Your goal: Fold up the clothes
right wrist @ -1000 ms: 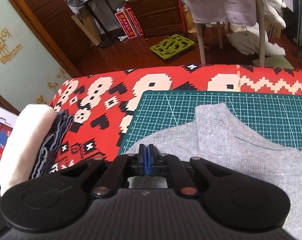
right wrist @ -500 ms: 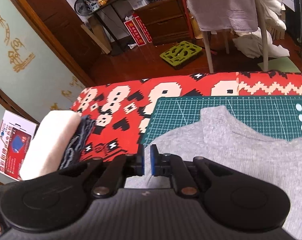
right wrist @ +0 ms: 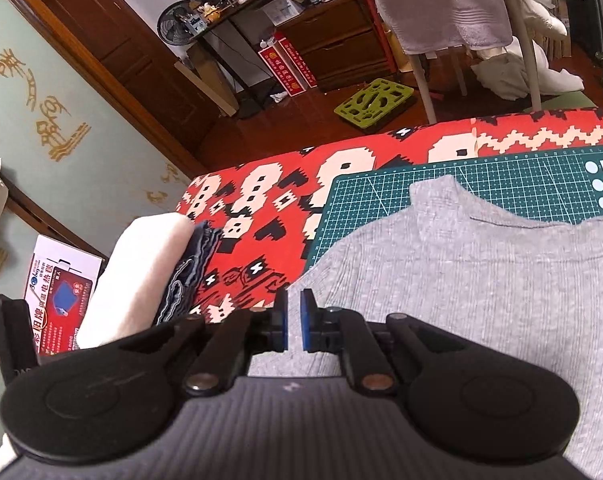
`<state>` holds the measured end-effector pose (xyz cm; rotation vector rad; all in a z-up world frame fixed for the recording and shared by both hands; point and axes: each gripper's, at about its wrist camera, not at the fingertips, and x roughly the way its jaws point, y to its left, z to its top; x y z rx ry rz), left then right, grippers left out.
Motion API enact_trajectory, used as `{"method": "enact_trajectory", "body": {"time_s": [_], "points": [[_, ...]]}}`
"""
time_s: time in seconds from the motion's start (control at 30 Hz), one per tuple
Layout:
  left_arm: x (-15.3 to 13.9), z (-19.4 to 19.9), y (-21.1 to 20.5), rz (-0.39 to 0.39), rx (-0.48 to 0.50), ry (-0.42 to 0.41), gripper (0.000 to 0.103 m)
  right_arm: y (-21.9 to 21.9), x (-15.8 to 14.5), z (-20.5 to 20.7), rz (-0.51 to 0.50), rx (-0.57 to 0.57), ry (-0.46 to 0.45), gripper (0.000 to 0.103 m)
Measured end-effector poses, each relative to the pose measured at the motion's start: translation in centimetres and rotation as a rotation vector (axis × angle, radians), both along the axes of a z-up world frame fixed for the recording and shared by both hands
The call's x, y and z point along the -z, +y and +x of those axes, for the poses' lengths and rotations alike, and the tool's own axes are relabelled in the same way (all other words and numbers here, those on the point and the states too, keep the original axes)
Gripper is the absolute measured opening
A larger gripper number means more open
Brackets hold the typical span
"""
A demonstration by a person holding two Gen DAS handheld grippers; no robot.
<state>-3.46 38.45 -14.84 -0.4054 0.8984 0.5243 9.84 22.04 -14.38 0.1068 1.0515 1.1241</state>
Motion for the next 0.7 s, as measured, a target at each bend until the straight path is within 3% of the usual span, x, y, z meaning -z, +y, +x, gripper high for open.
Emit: {"method": "enact_trajectory", "body": {"time_s": [0.13,0.17,0.3,0.57,0.7], "points": [[0.0,0.2,-0.7,0.041,0.007,0.003,0.009,-0.3,0.1,-0.4,-0.009,-0.006,-0.017,0.009],[0.0,0.2,-1.0,0.064,0.012,0.006,0.004,-0.4,0.1,-0.5,-0.013,-0.008,-0.024,0.009],[-0.1,0.2,-2.3,0.175,0.025,0.02,0.003,-0.8,0.0,-2.5,-0.039,-0.054,-0.086,0.008],[-0.9,-1.1,-1.0,0.171,-0.011,-0.029,0.003,-3.0,0.8,-8.5,-0.083,-0.174,-0.186,0.006],[-0.8,-0.9,-1.1,0.173,-0.007,-0.025,0.003,-3.1,1.8,-10.3,-0.094,-0.204,-0.187,0.005]]}}
